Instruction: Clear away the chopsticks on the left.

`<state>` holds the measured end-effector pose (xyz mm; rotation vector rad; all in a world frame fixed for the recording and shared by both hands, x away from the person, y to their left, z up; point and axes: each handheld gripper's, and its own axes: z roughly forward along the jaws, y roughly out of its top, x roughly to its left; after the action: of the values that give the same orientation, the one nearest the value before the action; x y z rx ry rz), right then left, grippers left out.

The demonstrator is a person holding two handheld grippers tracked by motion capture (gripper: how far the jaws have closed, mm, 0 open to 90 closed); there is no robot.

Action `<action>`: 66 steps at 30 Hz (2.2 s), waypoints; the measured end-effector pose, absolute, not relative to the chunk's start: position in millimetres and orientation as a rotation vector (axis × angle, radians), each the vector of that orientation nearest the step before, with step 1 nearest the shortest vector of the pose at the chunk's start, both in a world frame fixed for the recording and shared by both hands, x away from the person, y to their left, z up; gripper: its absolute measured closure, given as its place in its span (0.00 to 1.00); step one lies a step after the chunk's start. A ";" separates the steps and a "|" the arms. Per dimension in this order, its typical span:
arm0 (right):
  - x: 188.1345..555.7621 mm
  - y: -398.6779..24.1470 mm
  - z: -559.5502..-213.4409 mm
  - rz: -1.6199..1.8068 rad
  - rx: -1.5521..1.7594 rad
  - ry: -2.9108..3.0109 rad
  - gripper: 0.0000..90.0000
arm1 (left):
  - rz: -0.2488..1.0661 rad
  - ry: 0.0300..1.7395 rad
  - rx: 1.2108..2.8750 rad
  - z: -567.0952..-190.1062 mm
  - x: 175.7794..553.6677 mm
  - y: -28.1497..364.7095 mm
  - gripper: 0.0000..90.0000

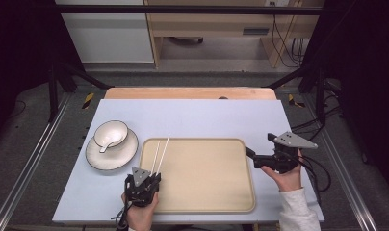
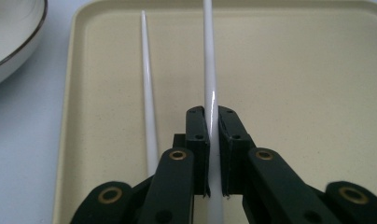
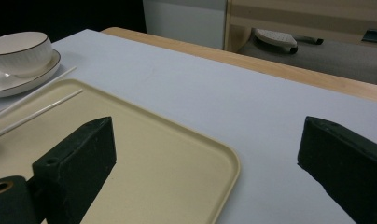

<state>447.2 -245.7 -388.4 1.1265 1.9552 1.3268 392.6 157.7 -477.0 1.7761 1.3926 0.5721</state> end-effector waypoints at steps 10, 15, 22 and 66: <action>447.4 -245.4 -388.8 1.325 1.129 1.953 0.05 | 0.558 1.410 1.821 -482.4 394.7 152.4 0.93; 447.6 -244.9 -389.1 1.324 1.132 1.955 0.05 | 0.555 1.416 1.834 -482.3 395.5 152.0 0.93; 447.9 -244.7 -389.5 1.321 1.129 1.961 0.05 | 0.562 1.420 1.841 -481.7 395.5 149.9 0.93; 444.6 -252.6 -384.3 1.330 1.139 1.924 0.04 | 0.555 1.129 1.804 -417.5 407.7 246.9 0.32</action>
<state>444.6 -252.6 -384.3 1.1390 1.9240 1.3296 407.7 246.9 -417.5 1.8038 1.1295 0.5554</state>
